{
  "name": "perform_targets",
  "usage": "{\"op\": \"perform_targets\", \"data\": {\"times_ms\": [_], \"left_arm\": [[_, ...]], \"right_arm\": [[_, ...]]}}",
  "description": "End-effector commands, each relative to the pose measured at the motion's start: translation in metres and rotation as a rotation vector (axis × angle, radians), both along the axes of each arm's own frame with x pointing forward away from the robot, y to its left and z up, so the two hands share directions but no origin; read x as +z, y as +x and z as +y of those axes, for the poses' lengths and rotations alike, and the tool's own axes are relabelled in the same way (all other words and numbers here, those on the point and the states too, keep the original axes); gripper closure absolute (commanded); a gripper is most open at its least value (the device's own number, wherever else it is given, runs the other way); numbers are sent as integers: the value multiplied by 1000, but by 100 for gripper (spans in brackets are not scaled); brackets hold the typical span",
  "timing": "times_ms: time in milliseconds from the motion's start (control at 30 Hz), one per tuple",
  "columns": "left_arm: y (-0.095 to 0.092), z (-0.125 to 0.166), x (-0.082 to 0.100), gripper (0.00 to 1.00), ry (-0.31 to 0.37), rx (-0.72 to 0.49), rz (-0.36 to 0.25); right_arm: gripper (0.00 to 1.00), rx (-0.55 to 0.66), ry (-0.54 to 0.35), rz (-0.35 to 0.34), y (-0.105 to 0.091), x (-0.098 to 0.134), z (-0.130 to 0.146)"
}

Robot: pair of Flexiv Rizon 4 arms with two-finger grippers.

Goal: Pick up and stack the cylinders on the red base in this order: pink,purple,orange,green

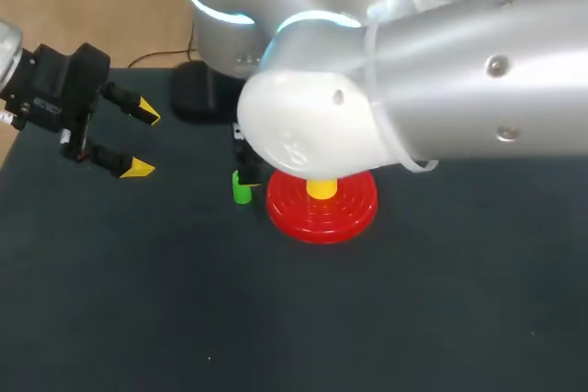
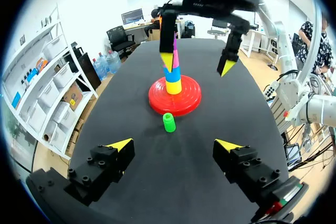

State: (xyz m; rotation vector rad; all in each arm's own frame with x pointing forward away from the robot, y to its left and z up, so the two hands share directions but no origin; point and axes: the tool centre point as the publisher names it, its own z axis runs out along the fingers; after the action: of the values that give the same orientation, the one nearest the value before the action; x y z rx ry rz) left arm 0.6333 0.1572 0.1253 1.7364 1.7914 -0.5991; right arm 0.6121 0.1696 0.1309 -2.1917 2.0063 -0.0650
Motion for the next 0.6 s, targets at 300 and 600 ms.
{"op": "perform_targets", "data": {"times_ms": [300,600], "left_arm": [[0,0,-1,0,0,0,-1],[0,0,-1,0,0,0,-1]], "right_arm": [[0,-9,-22,10,14,-33,7],[0,-19,-45,5,26,-47,11]]}}
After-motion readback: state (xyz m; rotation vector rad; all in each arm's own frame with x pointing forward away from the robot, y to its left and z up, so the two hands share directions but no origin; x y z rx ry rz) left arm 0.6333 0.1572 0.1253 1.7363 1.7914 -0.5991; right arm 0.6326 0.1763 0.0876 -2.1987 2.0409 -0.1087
